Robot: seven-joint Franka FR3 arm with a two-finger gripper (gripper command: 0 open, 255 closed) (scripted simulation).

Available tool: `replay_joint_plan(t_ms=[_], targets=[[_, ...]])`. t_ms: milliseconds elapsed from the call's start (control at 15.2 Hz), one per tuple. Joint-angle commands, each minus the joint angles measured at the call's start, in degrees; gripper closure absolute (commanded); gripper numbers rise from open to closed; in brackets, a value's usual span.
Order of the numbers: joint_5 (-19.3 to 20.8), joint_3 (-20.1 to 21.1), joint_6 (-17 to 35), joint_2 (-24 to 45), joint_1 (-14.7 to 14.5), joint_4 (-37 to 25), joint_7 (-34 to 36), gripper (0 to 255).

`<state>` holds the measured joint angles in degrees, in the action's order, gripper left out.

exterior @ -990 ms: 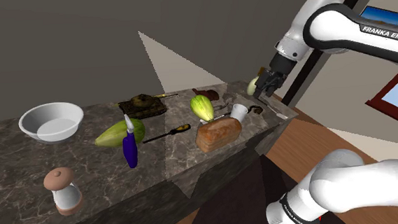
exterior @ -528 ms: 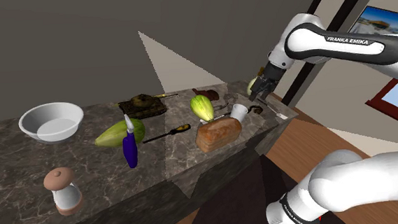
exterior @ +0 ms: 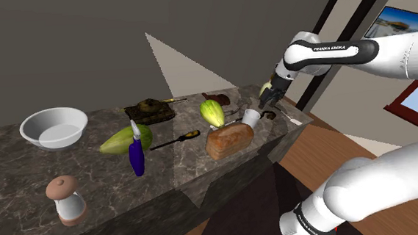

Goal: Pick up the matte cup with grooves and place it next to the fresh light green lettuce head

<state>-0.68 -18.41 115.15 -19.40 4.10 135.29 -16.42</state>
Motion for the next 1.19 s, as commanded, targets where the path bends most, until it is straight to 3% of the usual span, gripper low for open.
replay_joint_plan(t_ms=[0, 594, 1122], targets=[[-0.59, -1.61, 2.33, 4.07, 0.10, -1.44, -2.54, 0], [-7.76, -6.70, 9.23, 23.73, 1.88, -11.54, -15.15, 0], [-15.85, -6.18, 10.62, 42.10, 7.63, -25.62, -24.82, 0]])
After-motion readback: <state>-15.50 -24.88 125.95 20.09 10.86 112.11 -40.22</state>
